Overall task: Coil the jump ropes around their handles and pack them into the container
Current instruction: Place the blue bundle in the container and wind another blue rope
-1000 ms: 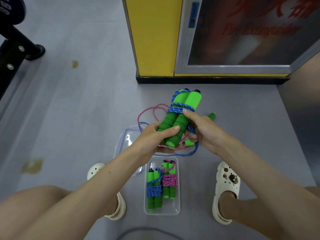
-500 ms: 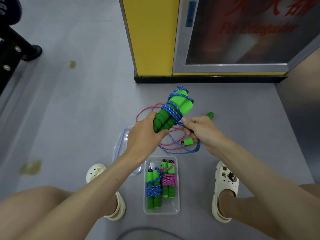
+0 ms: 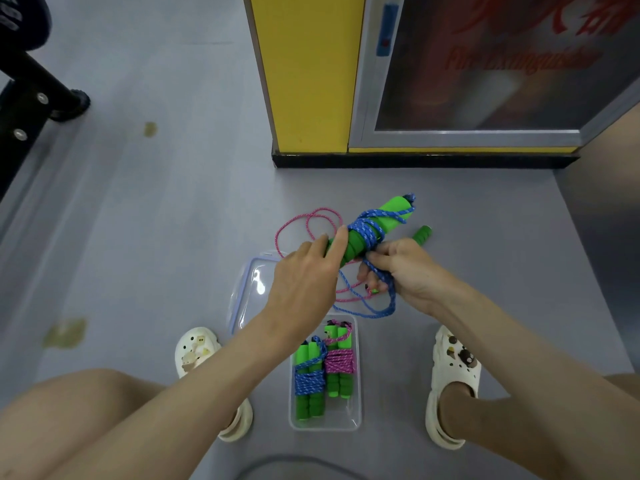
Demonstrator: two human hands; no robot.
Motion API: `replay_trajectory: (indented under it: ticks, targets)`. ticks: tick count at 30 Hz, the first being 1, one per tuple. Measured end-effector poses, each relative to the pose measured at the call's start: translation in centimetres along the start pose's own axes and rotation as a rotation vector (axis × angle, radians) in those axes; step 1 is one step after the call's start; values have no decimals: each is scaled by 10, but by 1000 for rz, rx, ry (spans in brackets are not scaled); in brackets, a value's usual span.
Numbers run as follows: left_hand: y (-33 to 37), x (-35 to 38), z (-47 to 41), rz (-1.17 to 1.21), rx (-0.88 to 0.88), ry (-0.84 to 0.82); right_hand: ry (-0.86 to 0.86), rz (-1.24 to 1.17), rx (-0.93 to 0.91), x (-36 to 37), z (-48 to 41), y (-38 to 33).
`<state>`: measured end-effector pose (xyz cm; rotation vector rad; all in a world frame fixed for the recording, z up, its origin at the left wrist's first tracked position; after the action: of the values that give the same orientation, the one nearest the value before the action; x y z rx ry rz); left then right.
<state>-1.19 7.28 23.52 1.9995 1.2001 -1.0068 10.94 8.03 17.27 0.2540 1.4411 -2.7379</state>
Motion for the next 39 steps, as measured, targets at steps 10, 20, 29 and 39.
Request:
replay_trajectory:
  ticks: [10,20,29,39]
  targets:
    - [10,15,9,187,35,-51,63,-206,78,-8,-3,-3]
    - [-25,39,14,1074,-1042,-369,-161,-214,26,5,6,-16]
    - [-9,36,21,1287,-1203,-602,-107,-220,81,1,0,-10]
    - [-28,33,13,908,-991,-464,69,128,-60,-11,2,-9]
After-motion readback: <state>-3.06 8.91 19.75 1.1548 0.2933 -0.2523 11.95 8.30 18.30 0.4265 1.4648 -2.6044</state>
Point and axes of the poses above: each hand's wrist, its own z-axis away from the middle knuckle, its own x-axis out of the palm, y = z × x, the point moved 8 cm from there along -z, towards the middle knuckle, and after that the axes turned 15 degrees about y, right-handed, at the moved point
